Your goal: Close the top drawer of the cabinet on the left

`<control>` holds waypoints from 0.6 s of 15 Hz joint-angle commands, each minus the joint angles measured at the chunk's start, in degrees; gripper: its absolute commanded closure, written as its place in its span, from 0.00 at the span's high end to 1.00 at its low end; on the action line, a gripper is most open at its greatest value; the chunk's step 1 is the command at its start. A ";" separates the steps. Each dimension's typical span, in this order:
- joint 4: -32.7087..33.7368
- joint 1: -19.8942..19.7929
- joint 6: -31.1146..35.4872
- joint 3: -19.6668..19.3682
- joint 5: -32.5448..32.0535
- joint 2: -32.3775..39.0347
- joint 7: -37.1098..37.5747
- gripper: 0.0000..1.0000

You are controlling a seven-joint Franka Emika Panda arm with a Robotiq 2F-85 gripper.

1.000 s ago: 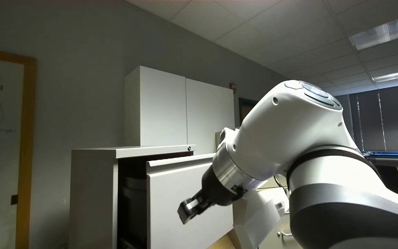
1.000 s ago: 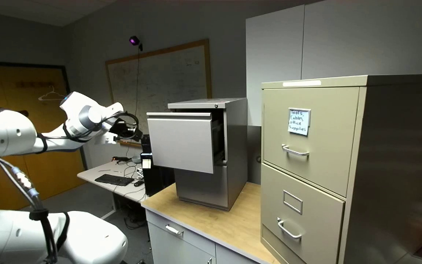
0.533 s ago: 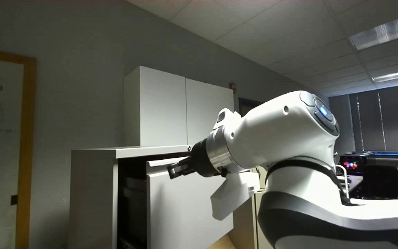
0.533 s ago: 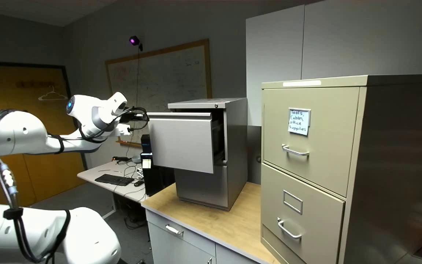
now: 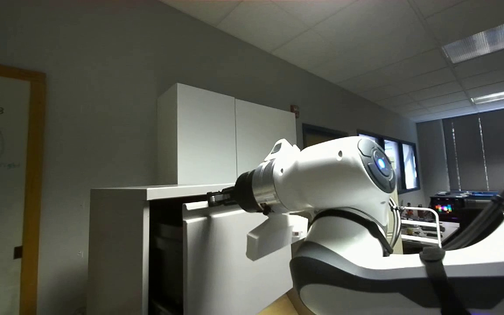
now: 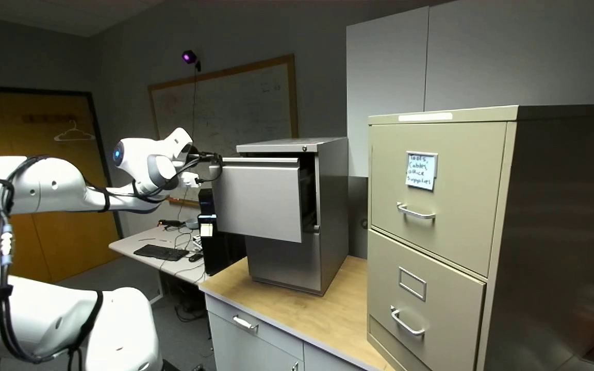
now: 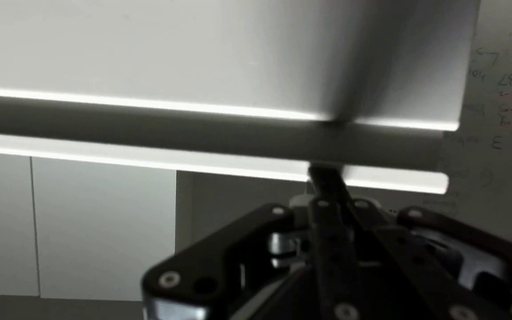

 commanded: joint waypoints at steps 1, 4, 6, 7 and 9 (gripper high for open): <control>3.72 -2.88 1.09 2.43 4.81 5.07 -1.88 0.00; 5.56 -4.71 1.12 4.55 7.33 8.46 -1.47 0.00; 7.24 -6.96 1.42 6.68 8.35 10.99 -1.26 0.00; 8.18 -8.32 1.46 7.88 8.69 12.00 -1.15 0.00; 10.32 -11.21 1.51 10.42 8.95 14.47 -1.15 0.00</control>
